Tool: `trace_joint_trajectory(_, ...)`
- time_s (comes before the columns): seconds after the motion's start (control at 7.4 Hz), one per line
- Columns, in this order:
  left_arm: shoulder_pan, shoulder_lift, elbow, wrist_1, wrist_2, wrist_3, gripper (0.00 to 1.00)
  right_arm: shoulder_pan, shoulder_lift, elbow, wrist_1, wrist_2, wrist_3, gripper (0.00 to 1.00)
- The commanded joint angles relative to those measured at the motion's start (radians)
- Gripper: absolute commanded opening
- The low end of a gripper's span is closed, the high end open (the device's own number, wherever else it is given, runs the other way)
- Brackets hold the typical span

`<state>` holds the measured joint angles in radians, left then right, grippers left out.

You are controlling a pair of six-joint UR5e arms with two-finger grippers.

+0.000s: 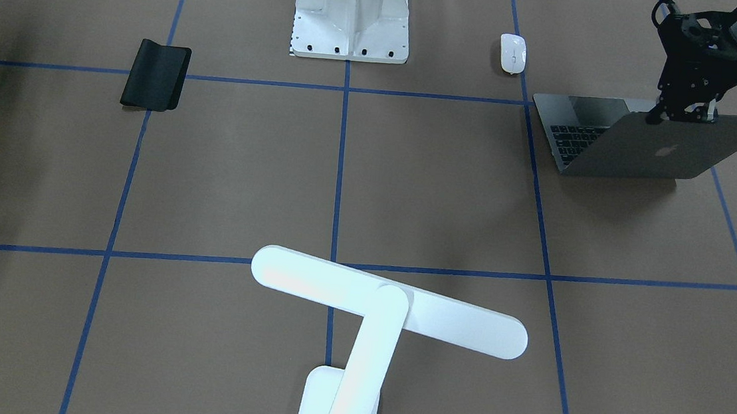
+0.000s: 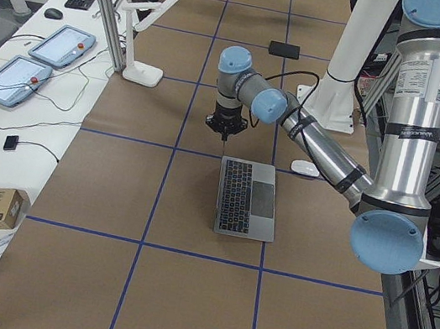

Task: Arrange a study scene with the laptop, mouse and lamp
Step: 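Push the open laptop with the left gripper toward the white lamp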

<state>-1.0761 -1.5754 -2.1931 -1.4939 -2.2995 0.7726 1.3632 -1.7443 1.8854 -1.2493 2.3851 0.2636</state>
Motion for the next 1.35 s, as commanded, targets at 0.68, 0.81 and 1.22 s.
trace_joint_trajectory(0.68, 0.177, -0.446, 0.075, 0.219, 0.164, -0.117, 0.00, 0.027, 0.000, 0.004, 0.007, -0.007, -0.006, 1.00)
trace_joint_trajectory(0.81, 0.185, -0.498, 0.087, 0.222, 0.190, -0.165, 0.00, 0.031, 0.002, 0.004, 0.007, -0.006, -0.006, 1.00)
trace_joint_trajectory(1.22, 0.203, -0.615, 0.165, 0.222, 0.195, -0.187, 0.00, 0.037, -0.007, 0.004, 0.007, -0.009, -0.009, 1.00)
